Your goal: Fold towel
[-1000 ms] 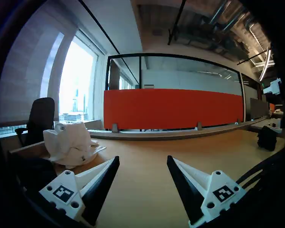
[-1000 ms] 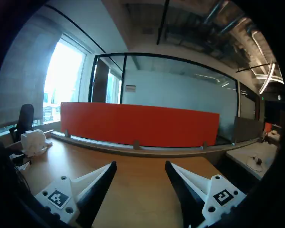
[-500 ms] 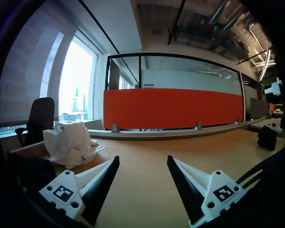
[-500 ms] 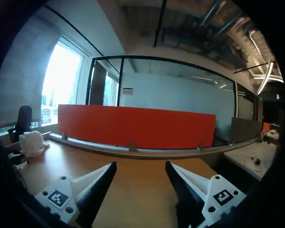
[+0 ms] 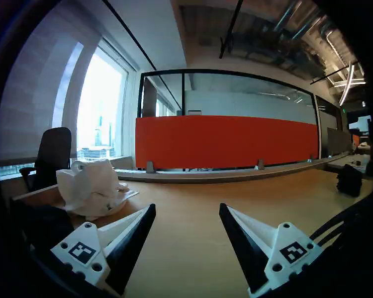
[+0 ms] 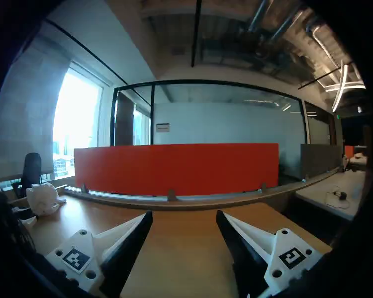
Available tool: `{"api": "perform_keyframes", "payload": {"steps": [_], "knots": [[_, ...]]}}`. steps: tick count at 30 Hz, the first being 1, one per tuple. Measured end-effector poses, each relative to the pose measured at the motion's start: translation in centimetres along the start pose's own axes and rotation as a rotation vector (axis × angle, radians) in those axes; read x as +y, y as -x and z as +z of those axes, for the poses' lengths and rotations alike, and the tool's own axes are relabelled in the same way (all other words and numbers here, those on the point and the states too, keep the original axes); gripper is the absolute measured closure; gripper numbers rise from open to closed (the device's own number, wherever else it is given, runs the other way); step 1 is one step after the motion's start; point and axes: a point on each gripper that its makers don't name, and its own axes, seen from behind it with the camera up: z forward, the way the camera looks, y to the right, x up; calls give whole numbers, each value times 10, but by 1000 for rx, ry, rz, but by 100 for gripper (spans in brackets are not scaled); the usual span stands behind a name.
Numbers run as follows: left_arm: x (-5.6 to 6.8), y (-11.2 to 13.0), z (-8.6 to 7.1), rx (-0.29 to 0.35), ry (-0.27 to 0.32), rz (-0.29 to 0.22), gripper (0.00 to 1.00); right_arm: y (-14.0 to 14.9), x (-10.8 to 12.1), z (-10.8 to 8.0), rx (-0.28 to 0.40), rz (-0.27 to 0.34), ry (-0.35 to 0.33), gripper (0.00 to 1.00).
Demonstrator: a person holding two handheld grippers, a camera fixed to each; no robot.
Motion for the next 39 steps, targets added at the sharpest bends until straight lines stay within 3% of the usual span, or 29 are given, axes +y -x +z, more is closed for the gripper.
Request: {"api": "perform_keyframes", "payload": {"steps": [24,39], "knots": [[1,0,0,0,0,0,6,91,22,6,4,28,9,1],[2,1,0,0,0,0,6,107,20,5,2,47,-6,1]]}}
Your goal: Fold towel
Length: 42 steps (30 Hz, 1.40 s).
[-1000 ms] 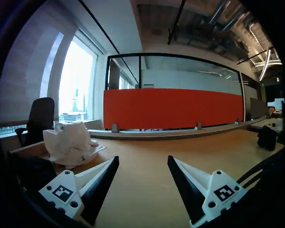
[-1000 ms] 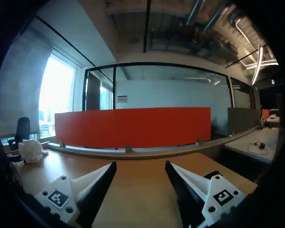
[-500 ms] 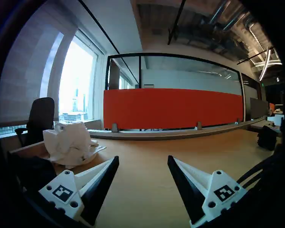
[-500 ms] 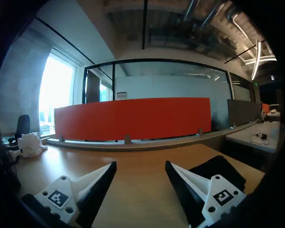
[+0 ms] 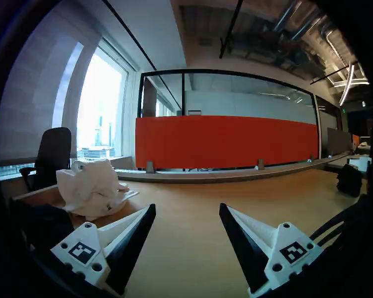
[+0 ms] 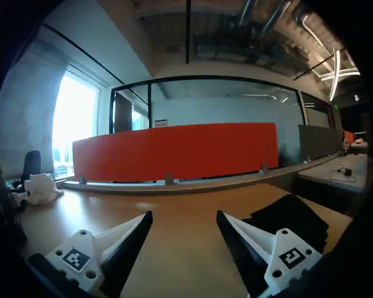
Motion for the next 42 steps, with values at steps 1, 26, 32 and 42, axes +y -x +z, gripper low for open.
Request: {"api": "perform_keyframes", "payload": {"steps": [1,26,32,42], "knots": [[0,0,0,0,0,0,6,1,0,0,-1,-2,2,1],[0,0,0,0,0,0,6,20,-10,2,-12,-47,6,1],[0,0,0,0,0,0,6,17,-11,0,-2,-58,9,1],[0,0,0,0,0,0,6,17,-15,-2,0,-74,4,1]]}}
